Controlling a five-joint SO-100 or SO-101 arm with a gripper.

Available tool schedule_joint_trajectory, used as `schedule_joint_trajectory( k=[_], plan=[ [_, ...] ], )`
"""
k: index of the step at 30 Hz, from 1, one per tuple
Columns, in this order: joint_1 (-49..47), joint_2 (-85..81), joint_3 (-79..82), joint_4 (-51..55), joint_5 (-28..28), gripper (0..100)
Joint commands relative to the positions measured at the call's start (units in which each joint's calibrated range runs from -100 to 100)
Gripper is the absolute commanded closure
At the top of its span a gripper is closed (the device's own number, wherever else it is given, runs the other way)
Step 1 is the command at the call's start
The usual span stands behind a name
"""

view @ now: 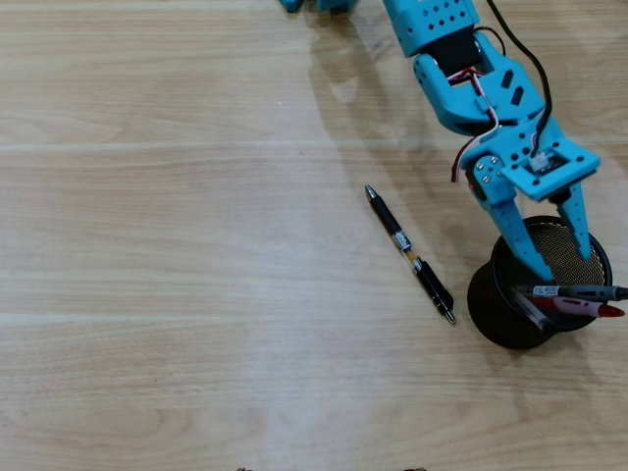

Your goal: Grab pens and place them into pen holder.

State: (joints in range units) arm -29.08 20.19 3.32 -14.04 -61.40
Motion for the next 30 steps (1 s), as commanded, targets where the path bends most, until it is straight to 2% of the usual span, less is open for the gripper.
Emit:
schedule_joint_trajectory(
  k=[1,3,5,7,10,11,12,14,20,30],
  plan=[
    [3.28,-9.96,-0.92,-0.36,8.55,86],
    [4.97,-14.44,-1.01,4.03,13.83,86],
    [6.83,-18.83,-2.10,17.00,17.02,86],
    [8.76,-22.13,-4.63,37.80,19.11,86],
    [13.44,-23.74,-7.17,76.39,19.68,86],
    [14.89,-22.72,-7.53,84.99,19.68,85],
    [16.02,-21.20,-7.08,88.08,19.47,84],
    [16.50,-16.89,-6.44,86.02,19.42,82],
    [13.52,-6.07,-4.36,71.24,19.27,81],
    [12.79,1.45,-5.09,69.43,19.27,82]
  ],
)
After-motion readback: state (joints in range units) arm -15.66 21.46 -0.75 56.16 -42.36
